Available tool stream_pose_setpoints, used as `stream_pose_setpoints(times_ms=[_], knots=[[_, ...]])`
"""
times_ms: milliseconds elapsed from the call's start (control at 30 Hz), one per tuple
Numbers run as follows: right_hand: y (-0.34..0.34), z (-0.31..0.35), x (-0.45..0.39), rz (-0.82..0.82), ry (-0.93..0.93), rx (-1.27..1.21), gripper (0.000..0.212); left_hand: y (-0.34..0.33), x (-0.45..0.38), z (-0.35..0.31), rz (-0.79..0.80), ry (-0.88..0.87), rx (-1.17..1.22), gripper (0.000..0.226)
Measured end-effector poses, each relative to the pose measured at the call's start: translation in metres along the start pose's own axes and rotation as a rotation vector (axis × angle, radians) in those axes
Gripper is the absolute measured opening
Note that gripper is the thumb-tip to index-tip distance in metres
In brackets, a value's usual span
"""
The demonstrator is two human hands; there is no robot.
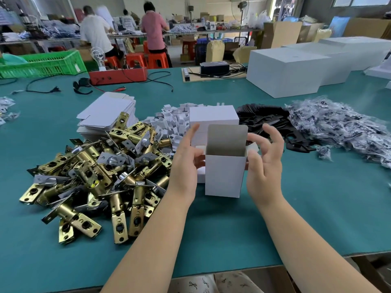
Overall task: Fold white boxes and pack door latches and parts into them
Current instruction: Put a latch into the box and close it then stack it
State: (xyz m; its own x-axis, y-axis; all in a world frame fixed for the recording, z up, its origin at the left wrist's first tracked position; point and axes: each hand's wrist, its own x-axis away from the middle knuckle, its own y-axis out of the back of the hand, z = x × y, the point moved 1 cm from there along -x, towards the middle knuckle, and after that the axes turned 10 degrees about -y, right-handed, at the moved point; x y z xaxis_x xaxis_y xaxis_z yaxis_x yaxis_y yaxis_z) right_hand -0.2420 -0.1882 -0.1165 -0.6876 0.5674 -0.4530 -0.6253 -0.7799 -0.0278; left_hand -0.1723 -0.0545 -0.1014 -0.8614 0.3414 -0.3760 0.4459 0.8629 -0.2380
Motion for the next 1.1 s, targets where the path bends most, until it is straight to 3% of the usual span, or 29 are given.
stream_pose_setpoints(times_ms=[133,367,533,633,700,767,933,1100], knots=[[0.001,0.002,0.0,-0.029,0.017,0.015,0.028,-0.002,0.002,0.0,-0.088,-0.184,-0.238,0.03],[0.003,0.002,-0.007,-0.006,-0.285,-0.211,0.02,-0.001,0.007,-0.003,0.007,-0.377,-0.468,0.034],[-0.001,0.001,-0.003,-0.01,-0.172,-0.161,0.021,0.001,0.008,-0.001,0.063,-0.54,-0.589,0.04],[-0.001,0.001,-0.001,-0.021,-0.088,-0.144,0.032,0.001,0.008,-0.001,0.098,-0.481,-0.515,0.049],[-0.001,0.001,-0.001,-0.033,-0.052,-0.096,0.035,0.0,0.008,0.0,0.103,-0.383,-0.433,0.042],[0.0,-0.002,-0.001,-0.069,-0.03,-0.017,0.032,0.0,0.01,0.0,0.116,-0.341,-0.491,0.041],[0.004,-0.008,-0.007,-0.108,0.009,0.214,0.032,0.002,0.009,0.001,0.245,-0.345,-0.821,0.069],[-0.001,-0.009,-0.004,-0.006,-0.083,0.094,0.034,-0.003,0.01,0.004,0.214,-0.306,-0.847,0.072]])
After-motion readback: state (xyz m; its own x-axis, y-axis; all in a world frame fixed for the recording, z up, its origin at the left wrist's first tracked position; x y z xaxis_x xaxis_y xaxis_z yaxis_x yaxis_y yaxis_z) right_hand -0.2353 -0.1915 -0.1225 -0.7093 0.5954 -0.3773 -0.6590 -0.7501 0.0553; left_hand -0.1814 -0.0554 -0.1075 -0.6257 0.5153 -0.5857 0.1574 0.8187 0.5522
